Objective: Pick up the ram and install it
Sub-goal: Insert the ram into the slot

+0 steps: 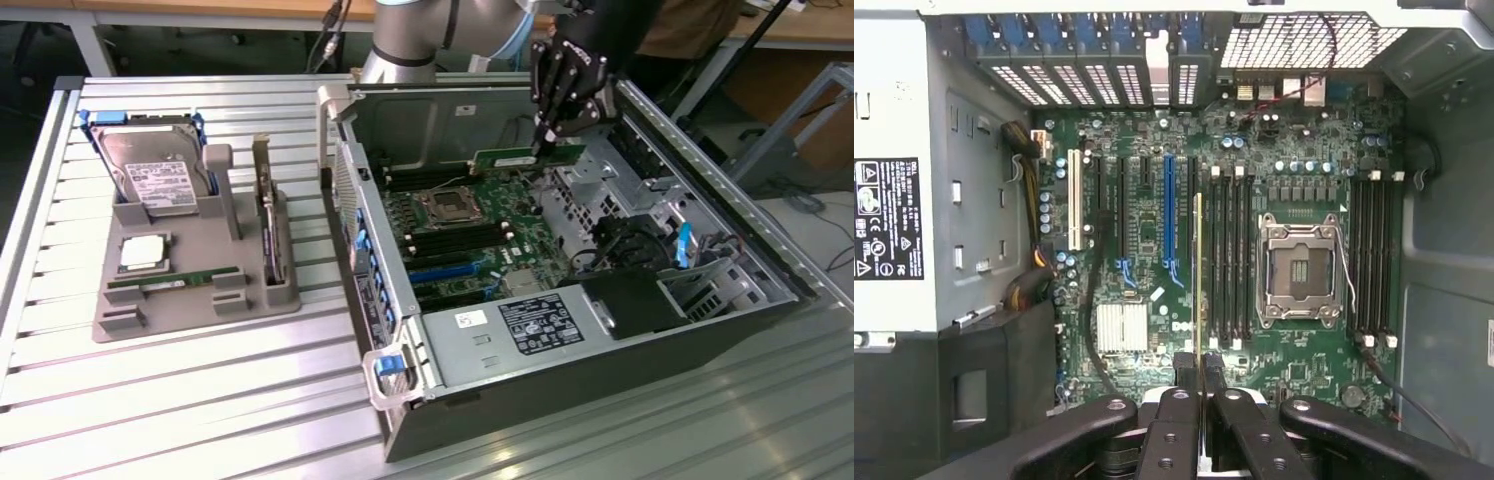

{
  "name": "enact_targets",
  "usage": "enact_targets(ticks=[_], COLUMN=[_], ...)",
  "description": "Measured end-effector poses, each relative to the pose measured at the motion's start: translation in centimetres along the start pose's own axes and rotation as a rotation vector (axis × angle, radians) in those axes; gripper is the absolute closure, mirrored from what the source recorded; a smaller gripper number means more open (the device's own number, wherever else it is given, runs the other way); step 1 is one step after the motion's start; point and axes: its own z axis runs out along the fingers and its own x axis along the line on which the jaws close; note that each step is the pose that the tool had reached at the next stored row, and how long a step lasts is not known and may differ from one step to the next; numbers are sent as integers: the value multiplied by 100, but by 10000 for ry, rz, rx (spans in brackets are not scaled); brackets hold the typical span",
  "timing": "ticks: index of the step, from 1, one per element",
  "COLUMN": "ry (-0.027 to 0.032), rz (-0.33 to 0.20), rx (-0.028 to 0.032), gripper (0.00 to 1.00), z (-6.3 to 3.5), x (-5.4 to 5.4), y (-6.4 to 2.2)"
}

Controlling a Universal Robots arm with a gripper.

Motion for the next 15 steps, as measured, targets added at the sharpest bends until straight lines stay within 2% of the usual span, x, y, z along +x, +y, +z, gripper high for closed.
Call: enact_targets(ticks=[15], ry=[1], rz=[0], rx=[0], gripper=[88], z=[106], x=[-1], y=[-2])
